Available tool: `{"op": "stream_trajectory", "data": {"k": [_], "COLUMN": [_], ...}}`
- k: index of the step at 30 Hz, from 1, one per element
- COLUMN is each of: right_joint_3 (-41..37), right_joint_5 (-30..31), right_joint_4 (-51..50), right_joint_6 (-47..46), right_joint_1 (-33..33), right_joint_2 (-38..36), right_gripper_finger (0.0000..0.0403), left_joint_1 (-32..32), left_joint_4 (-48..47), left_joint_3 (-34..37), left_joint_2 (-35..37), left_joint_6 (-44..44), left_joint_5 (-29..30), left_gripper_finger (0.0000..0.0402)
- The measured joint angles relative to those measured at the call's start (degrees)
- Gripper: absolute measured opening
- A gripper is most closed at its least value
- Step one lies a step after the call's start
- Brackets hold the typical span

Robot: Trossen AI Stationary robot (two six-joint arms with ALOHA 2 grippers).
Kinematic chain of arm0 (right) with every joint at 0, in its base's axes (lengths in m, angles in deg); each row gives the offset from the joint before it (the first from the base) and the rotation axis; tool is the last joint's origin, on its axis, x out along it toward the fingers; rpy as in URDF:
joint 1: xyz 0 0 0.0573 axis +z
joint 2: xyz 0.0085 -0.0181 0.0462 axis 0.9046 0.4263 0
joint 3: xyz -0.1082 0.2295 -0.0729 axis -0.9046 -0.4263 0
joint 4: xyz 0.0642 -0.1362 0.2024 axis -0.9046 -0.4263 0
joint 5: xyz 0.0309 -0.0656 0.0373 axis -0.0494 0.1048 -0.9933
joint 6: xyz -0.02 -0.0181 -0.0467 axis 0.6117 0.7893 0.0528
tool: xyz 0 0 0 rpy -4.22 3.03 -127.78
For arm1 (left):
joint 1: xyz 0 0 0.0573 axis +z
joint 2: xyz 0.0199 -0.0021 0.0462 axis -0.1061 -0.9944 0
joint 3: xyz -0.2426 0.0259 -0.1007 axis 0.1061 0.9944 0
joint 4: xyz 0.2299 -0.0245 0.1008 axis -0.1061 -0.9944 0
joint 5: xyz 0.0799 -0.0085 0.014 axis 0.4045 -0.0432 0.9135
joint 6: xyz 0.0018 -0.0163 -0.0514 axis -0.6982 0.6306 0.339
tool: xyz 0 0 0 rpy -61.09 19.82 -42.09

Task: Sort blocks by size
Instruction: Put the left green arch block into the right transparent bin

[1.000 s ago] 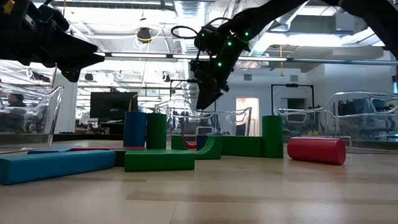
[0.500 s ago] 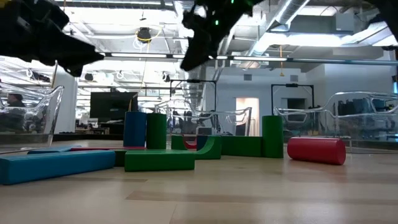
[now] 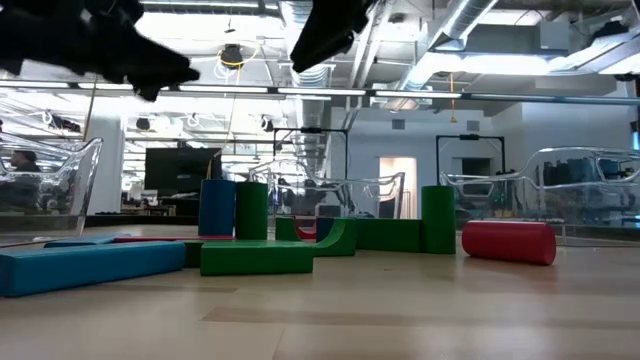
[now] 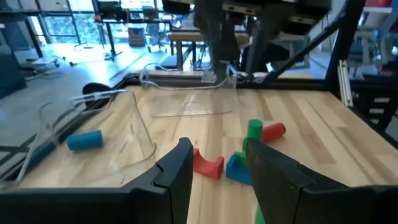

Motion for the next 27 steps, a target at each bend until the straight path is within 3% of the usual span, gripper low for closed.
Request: {"op": "stream_trajectory", "data": {"k": [5,12,21,27], "right_joint_3": [-0.02,-0.02,-0.02,-0.02], "right_joint_5": [3.28,3.47,4.88,6.18], "right_joint_4": [-4.74,-15.52,-27.73,-30.23], "right_joint_6": [-2.57,-9.81,-20.16,-25.69], "right_joint_1": [4.18,9.17,16.06,20.53], "right_joint_2": [0.09,-0.19,-0.22,-0.22], "right_gripper_finger": [0.0193,0.0193,0.0193,0.0193], "left_joint_1": [0.02,-0.01,-2.79,-5.15], "left_joint_4": [-0.23,0.47,-0.31,-4.81], "left_joint_3": [-6.44,-13.74,-23.11,-29.46], "left_joint_2": [-10.59,-27.96,-46.89,-54.80], "left_joint_6": [-1.96,-2.39,-8.56,-13.75], "left_joint_5": [-3.70,-15.28,-22.47,-22.77], "left_gripper_finger": [0.0144,0.0144,0.0144,0.0144]}}
